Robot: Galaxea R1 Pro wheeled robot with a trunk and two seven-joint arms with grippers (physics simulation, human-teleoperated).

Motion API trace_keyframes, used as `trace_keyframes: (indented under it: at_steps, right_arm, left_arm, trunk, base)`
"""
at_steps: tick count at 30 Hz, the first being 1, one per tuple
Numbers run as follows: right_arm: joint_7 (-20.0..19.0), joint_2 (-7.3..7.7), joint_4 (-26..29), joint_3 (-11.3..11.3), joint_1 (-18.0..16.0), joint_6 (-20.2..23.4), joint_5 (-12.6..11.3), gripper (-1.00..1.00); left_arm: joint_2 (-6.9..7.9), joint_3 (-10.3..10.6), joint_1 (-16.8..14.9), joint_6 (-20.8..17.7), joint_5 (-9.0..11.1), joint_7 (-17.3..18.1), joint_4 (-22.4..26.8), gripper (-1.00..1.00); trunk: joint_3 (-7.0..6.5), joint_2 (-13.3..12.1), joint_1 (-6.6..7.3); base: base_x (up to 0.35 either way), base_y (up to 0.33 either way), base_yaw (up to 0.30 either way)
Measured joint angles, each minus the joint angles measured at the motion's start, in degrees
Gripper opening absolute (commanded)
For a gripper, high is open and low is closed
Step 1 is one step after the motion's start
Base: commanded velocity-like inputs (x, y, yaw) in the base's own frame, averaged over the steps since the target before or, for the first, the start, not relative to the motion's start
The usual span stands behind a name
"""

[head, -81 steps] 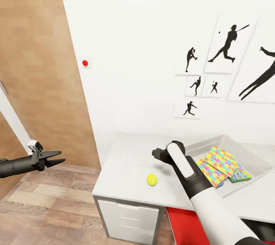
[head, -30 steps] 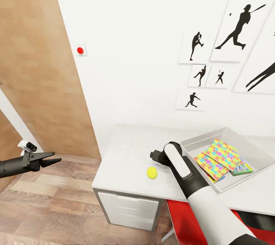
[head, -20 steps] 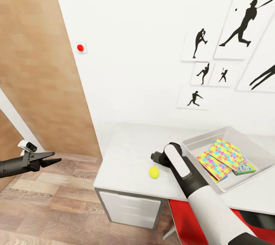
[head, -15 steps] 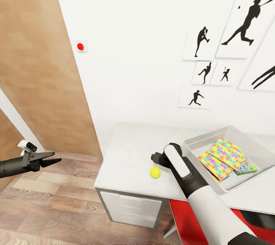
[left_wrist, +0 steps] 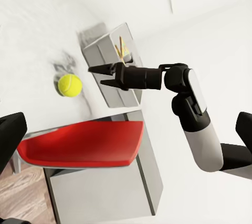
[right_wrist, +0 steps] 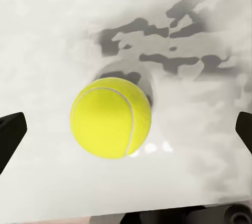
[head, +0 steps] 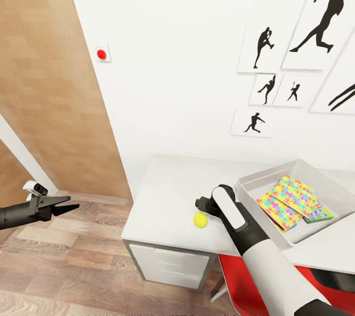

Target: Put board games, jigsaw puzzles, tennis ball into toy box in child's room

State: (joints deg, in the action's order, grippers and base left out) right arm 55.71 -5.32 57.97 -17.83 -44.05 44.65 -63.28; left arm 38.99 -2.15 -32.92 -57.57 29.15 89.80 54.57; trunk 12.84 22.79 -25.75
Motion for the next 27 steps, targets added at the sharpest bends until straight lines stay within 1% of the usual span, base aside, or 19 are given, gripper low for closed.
trace_keyframes:
  at_steps: [13,17,23,27]
  right_arm:
    - [-0.1,-0.04,-0.1,0.0,-0.2,-0.1,0.0,1.00]
    - [-0.2,-0.10,-0.1,-0.1,-1.0,-1.2,0.0,1.00]
    - [-1.1,-0.35,-0.6,-0.3,-1.9,-2.0,0.0,1.00]
    - [-2.4,-0.33,-1.4,-0.3,-2.0,-2.1,0.0,1.00]
  left_arm:
    - [-0.01,0.0,0.0,0.0,0.0,0.0,0.0,1.00]
    - [-0.07,0.0,0.0,0.0,0.0,0.0,0.0,1.00]
    - [-0.08,0.0,0.0,0.0,0.0,0.0,0.0,1.00]
    - [-0.09,0.0,0.0,0.0,0.0,0.0,0.0,1.00]
  trunk:
    - [1.23,0.0,0.00]
    - [1.60,0.0,0.00]
    - [2.17,0.0,0.00]
    - [2.55,0.0,0.00]
  base:
    - [0.000,0.000,0.006]
    - [0.000,0.000,0.056]
    - [0.000,0.000,0.066]
    - [0.000,0.000,0.067]
